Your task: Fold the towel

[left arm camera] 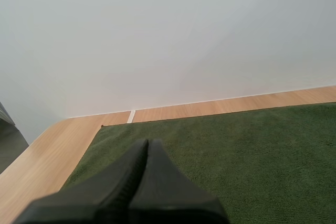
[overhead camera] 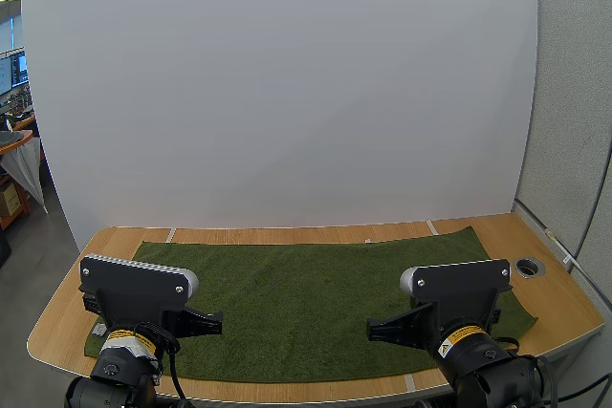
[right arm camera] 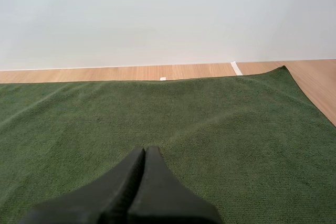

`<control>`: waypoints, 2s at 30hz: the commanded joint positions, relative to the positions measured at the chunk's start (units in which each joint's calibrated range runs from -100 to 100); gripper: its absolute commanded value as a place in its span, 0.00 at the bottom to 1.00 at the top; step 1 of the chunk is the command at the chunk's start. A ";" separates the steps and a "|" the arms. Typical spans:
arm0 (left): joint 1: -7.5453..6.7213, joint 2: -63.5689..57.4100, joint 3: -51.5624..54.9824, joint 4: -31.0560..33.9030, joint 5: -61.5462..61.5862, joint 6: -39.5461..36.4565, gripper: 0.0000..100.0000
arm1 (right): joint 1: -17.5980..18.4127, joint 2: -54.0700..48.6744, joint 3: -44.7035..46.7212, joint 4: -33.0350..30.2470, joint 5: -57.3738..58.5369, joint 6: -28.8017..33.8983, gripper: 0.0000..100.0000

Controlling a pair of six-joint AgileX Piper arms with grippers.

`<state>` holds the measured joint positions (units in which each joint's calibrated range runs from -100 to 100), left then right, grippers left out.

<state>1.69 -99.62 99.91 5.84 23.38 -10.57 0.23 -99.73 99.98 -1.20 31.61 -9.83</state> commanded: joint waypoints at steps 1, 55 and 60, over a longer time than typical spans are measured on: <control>-2.44 -0.38 0.09 -8.80 6.20 -0.50 0.00 | 0.07 -0.27 0.02 -1.23 -0.28 0.26 0.00; -2.44 -0.38 0.09 -8.38 6.20 -0.50 0.00 | 0.07 -0.27 -31.33 -1.67 7.78 0.26 0.00; -2.44 -0.38 0.09 -8.38 6.20 -0.50 0.00 | 0.07 -0.27 -32.72 -3.65 8.80 0.26 0.00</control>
<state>-0.58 -99.68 100.00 -1.85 30.06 -10.66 0.23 -100.00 68.46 -2.56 39.47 -9.83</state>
